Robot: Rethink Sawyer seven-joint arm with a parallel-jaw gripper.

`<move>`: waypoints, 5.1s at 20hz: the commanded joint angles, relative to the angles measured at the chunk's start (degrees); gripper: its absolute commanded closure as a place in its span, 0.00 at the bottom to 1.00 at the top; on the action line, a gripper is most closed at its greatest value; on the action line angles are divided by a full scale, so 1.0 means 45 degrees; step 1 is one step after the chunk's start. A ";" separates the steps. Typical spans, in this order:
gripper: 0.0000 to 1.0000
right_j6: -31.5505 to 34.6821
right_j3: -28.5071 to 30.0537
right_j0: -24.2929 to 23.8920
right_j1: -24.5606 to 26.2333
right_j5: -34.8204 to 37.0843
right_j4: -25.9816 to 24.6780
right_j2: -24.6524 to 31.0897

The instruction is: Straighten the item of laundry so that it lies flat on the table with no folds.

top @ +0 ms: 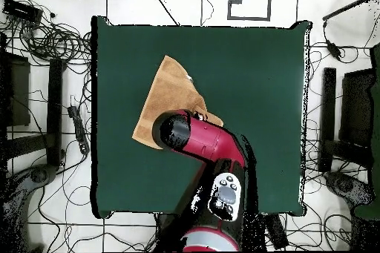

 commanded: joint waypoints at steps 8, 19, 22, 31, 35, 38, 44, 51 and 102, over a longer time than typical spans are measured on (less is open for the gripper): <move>1.00 0.2836 -0.1578 -0.0049 0.2154 0.0454 0.0300 0.0876; 1.00 0.3400 -0.1994 0.0399 0.1624 0.1598 0.0520 0.0147; 1.00 0.3484 -0.1891 0.0487 0.1519 0.1586 0.0516 0.0021; 1.00 0.3579 -0.1637 0.0847 0.1491 0.1273 0.0521 -0.0197; 0.00 0.3270 -0.1578 0.0702 0.1442 0.1564 0.0466 0.0022; 0.00 0.3102 -0.1487 0.0610 0.1392 0.1562 0.0390 0.0117; 0.00 0.3025 -0.1273 0.0574 0.1303 0.1410 0.0329 0.0218; 0.00 0.3433 -0.1008 0.0731 0.1214 0.0918 0.0445 0.0040; 0.00 0.3564 -0.0046 0.1375 0.1342 -0.0218 0.0552 0.0172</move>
